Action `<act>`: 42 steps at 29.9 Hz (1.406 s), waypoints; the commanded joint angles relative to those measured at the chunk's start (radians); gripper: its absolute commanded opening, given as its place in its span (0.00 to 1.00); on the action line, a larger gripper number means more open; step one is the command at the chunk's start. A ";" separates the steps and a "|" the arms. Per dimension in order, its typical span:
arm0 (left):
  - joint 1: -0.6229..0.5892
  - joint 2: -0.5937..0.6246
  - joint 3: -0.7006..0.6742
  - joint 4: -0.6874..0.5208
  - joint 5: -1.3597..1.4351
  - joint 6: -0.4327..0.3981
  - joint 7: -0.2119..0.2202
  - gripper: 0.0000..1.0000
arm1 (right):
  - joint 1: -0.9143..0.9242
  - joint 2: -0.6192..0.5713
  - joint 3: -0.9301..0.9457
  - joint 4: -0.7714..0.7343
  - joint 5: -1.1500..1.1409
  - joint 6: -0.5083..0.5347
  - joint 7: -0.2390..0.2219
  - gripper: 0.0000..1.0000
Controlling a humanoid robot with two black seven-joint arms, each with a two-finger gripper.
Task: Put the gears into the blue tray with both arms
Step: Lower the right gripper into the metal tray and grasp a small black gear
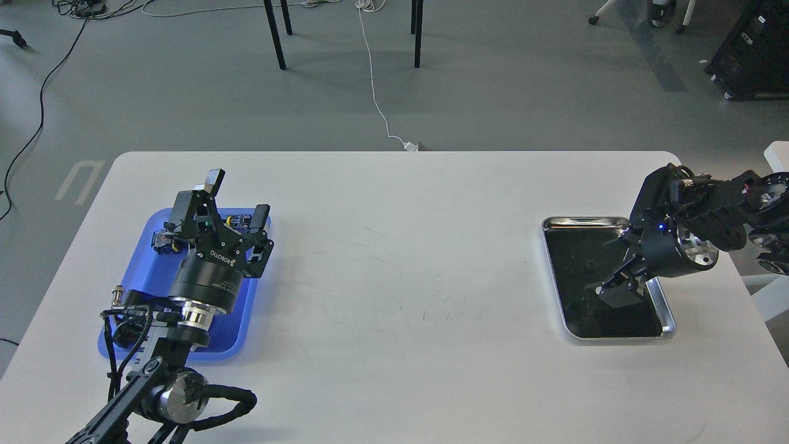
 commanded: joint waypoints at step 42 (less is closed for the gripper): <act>0.000 -0.002 0.000 0.000 0.008 0.000 0.002 0.98 | -0.193 0.049 0.011 -0.144 0.012 -0.106 0.000 0.16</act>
